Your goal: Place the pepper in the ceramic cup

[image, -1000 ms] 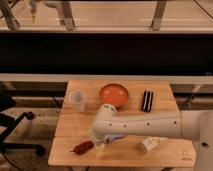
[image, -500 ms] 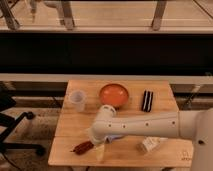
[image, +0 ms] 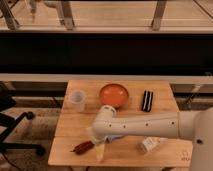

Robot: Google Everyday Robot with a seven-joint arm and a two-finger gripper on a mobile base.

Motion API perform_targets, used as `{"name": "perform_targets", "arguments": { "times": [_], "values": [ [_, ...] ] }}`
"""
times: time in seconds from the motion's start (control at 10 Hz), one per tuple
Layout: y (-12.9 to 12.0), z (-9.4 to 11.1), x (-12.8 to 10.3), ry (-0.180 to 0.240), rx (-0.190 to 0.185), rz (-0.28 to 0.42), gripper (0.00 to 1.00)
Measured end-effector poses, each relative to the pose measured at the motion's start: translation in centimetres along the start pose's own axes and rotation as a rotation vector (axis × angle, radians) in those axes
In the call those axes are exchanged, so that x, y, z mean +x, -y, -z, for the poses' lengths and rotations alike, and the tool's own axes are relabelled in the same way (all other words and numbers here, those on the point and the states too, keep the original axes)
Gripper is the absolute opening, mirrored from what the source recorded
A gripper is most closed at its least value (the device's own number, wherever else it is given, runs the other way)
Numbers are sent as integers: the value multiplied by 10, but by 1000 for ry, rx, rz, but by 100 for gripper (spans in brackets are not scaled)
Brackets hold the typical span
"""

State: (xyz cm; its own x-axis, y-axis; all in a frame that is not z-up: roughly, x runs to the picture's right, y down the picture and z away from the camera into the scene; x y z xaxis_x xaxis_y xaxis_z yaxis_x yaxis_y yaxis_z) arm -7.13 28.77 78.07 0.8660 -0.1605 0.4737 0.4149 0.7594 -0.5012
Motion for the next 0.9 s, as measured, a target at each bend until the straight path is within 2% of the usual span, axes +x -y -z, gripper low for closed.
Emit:
{"name": "perform_targets", "arguments": {
  "times": [0.7, 0.9],
  "values": [
    [5, -4, 3, 5, 9, -14, 98],
    [6, -4, 5, 5, 12, -19, 93]
  ]
}}
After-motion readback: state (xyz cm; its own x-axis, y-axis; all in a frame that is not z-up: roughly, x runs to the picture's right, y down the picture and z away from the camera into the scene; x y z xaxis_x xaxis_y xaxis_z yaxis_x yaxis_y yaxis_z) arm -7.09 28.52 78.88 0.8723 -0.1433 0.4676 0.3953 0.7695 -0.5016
